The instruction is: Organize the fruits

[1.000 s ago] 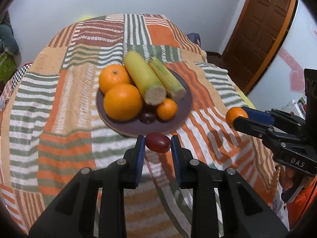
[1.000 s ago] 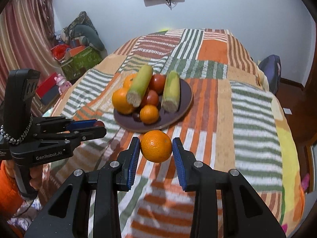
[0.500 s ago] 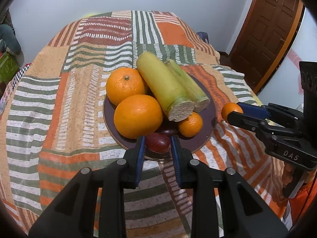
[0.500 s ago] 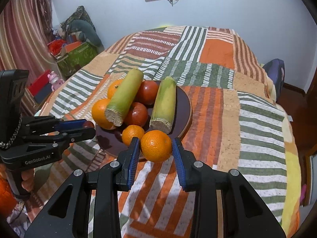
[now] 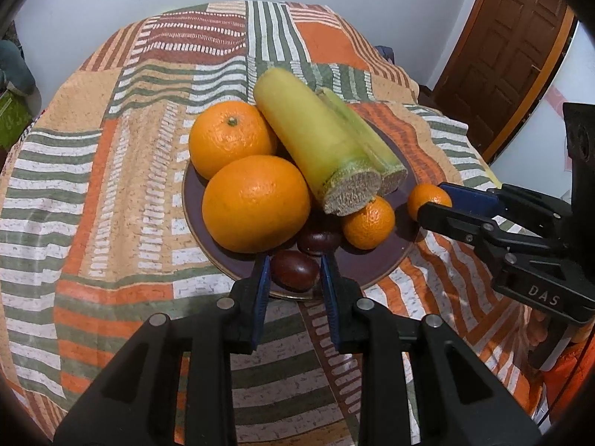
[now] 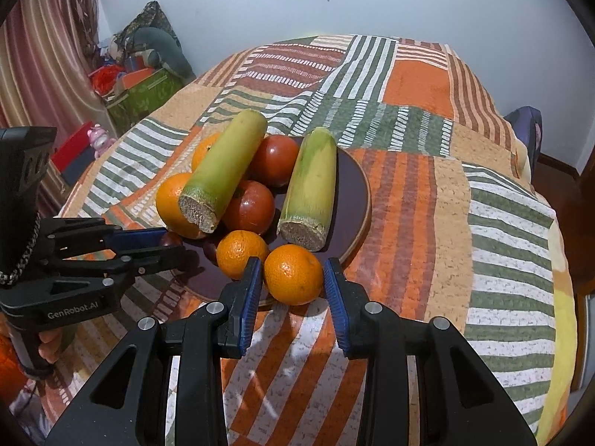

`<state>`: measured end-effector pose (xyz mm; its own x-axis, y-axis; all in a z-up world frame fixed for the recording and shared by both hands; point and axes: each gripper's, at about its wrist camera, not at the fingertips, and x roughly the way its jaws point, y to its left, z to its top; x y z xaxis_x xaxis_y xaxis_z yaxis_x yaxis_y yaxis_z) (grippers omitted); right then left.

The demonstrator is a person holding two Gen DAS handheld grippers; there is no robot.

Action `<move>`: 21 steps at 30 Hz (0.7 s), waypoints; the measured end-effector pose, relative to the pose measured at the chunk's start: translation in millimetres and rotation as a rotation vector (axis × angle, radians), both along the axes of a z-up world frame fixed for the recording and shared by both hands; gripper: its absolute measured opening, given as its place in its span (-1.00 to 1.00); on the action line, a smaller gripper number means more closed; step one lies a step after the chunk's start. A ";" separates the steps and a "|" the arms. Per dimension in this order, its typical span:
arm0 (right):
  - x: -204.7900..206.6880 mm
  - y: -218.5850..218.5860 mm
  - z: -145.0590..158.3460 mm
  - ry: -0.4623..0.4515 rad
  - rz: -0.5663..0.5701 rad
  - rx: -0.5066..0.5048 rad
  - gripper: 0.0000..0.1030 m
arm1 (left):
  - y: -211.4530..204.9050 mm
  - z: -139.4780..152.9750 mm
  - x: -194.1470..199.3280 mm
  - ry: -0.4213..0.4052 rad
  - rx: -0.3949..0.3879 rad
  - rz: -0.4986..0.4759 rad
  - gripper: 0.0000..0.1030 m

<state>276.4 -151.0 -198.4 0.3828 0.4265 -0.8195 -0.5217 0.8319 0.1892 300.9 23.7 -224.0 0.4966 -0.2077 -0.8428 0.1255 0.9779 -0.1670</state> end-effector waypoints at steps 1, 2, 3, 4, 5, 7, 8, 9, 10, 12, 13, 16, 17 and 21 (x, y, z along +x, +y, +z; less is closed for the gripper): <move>0.5 0.8 -1.3 0.014 0.004 -0.001 -0.36 | -0.2 0.0 -0.2 0.003 -0.002 0.000 -0.40; 0.6 1.0 -2.4 0.025 0.005 -0.001 -0.34 | 0.0 0.2 -0.9 0.005 -0.005 0.001 -0.31; 0.8 1.0 -3.2 0.029 0.004 -0.003 -0.32 | 0.5 1.1 -1.6 0.003 -0.006 0.005 -0.22; 0.3 0.7 -3.2 0.029 0.003 -0.006 -0.31 | 0.8 2.9 -3.1 -0.004 -0.004 0.009 -0.21; -1.2 0.0 -2.1 0.025 0.001 -0.009 -0.31 | 1.1 4.5 -4.5 -0.009 0.000 0.010 -0.20; -3.2 -2.4 2.0 0.018 -0.004 -0.007 -0.31 | 1.6 9.3 -7.4 -0.017 0.005 0.013 -0.20; -4.4 -4.3 5.4 0.013 -0.008 -0.002 -0.31 | 2.4 12.3 -9.1 -0.022 0.004 0.017 -0.20; -6.0 -6.2 9.8 0.006 -0.013 0.002 -0.31 | 3.5 16.4 -11.5 -0.028 0.003 0.022 -0.20; -7.1 -7.5 13.2 -0.001 -0.016 0.004 -0.31 | 4.5 21.6 -14.5 -0.037 0.000 0.028 -0.20; -11.2 -11.7 24.7 -0.023 -0.027 0.013 -0.31 | 5.8 33.2 -19.6 -0.060 -0.003 0.039 -0.20; -13.1 -13.7 31.5 -0.035 -0.031 0.020 -0.31 | 7.0 40.7 -22.9 -0.078 -0.004 0.045 -0.20; -24.0 -19.4 56.3 -0.079 -0.042 0.045 -0.31 | 9.2 72.7 -38.2 -0.153 0.000 0.058 -0.20; -28.0 -19.7 65.4 -0.096 -0.044 0.050 -0.31 | 9.0 82.8 -42.3 -0.175 0.003 0.061 -0.20; -50.9 -24.2 108.8 -0.192 -0.051 0.086 -0.31 | 8.8 138.7 -74.8 -0.313 0.006 0.080 -0.20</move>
<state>225.5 -175.2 -89.6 0.5509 0.4679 -0.6911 -0.5130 0.8430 0.1618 226.1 32.6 -85.3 0.7466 -0.1526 -0.6476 0.0921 0.9877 -0.1265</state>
